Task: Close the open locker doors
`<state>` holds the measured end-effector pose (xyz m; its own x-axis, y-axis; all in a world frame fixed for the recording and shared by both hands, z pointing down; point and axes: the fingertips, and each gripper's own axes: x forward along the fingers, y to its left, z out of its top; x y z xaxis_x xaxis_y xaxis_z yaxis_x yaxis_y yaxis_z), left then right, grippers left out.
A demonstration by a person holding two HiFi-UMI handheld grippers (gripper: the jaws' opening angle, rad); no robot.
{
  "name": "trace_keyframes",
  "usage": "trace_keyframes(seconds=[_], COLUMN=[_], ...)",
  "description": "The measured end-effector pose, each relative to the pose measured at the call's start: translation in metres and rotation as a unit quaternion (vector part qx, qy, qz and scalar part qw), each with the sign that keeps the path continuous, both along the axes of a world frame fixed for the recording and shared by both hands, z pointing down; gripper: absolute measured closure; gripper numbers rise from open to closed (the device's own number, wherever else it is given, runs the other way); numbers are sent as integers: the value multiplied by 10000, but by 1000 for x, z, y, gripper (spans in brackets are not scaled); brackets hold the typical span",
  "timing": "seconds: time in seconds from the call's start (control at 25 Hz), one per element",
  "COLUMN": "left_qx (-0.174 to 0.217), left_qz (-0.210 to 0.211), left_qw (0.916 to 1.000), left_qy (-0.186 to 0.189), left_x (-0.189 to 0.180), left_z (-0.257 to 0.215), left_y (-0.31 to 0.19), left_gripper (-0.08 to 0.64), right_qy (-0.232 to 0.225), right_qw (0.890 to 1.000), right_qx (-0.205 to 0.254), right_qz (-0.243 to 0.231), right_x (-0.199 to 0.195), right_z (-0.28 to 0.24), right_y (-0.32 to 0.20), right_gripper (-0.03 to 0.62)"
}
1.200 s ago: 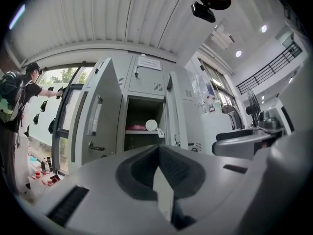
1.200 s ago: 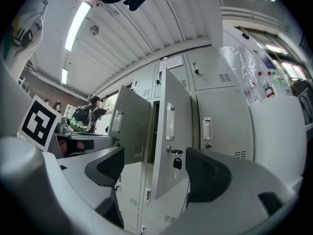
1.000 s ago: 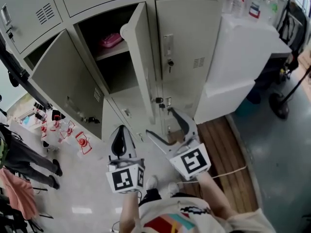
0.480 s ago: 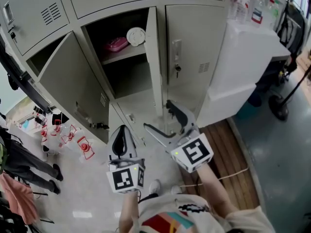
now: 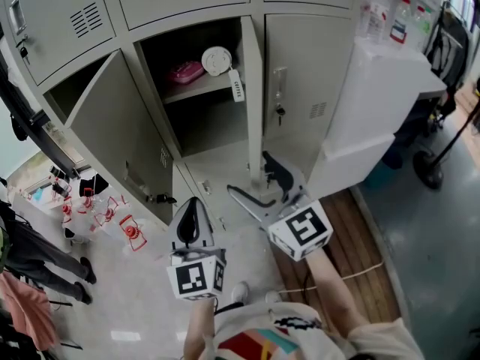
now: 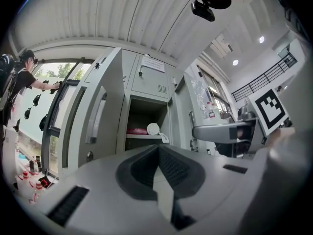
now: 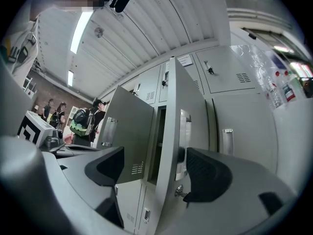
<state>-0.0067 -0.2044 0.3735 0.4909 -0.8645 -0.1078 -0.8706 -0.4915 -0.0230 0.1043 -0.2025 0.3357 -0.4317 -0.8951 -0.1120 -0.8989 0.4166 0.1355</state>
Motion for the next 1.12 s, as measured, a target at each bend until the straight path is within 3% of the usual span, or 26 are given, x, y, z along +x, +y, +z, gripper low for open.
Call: trace_keyframes(seconds=[0.4, 0.8, 1.12], left_qx=[-24, -152, -145], left_qz=[-81, -342, -516], left_qw=[10000, 9993, 9985], left_qy=[-20, 17, 46], left_x=[-15, -39, -56], left_z=[1, 10, 11], left_y=[-3, -3, -11], left_gripper=[555, 555, 555], right_qy=[23, 409, 443], right_qw=[10000, 9977, 9955], right_qx=[22, -14, -102], right_qz=[-90, -543, -829], right_x=[-16, -43, -64], right_z=[-2, 2, 4], right_y=[-9, -21, -34], right_gripper=[215, 214, 215])
